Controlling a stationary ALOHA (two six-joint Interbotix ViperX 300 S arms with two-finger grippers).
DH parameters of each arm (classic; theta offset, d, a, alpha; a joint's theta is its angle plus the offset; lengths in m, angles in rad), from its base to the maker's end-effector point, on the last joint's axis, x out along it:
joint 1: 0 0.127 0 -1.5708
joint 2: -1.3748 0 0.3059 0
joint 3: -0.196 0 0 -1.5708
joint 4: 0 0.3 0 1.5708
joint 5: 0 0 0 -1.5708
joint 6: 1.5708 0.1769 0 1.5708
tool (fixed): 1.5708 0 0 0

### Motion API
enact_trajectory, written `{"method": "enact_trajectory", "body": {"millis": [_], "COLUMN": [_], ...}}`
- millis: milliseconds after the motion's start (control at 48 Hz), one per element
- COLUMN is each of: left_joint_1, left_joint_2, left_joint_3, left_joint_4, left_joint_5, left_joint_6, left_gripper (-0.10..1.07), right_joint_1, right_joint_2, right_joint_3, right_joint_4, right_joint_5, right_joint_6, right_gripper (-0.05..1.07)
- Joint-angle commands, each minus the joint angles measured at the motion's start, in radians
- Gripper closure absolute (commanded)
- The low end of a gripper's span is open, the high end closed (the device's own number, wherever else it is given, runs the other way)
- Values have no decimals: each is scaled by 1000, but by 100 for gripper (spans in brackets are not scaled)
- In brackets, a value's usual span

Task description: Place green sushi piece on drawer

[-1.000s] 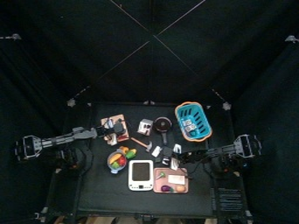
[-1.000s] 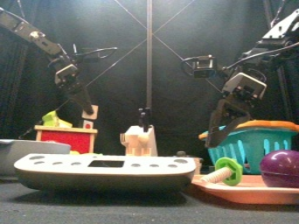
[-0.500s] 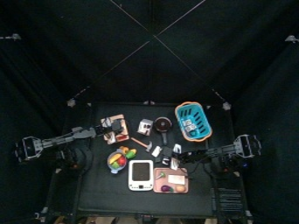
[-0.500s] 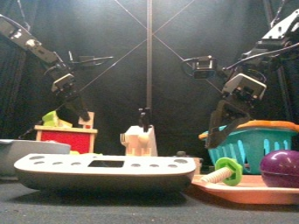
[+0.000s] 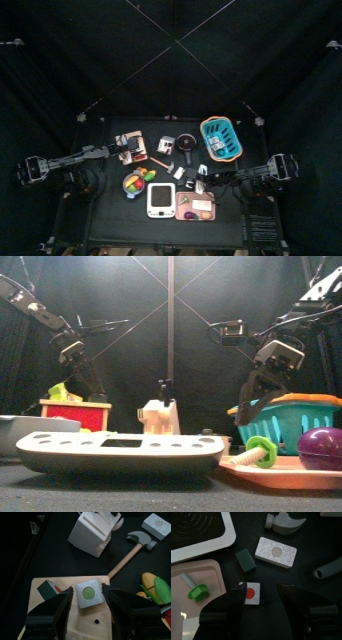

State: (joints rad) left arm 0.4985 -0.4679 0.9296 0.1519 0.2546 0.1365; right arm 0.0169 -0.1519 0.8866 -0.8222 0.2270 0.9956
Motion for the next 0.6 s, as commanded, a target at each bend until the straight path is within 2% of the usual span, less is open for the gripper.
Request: {"method": "enact_trajectory", "body": {"millis": [0,354,458,583], "left_joint_1": [3,-2,-2,2], "left_joint_2": [-6,-9,-17,-44], "left_joint_3": [-14,-9,-15,-40], "left_joint_4": [0,-8,-54,-160], "left_joint_5": [-8,2,15,63], "left_joint_6": [-2,-3,-5,-5], "left_gripper": [12,12,12,12], "right_joint_1": [-5,-5,-5,-5], "right_joint_2": [-14,-14,-14,-14], "right_joint_3": [-18,-18,-18,-18], "right_joint_4": [-2,-2,-2,-2], "right_joint_5": [-3,-3,-3,-3], "right_joint_6": [-2,-2,0,-2], "right_gripper": [17,17,17,17]}}
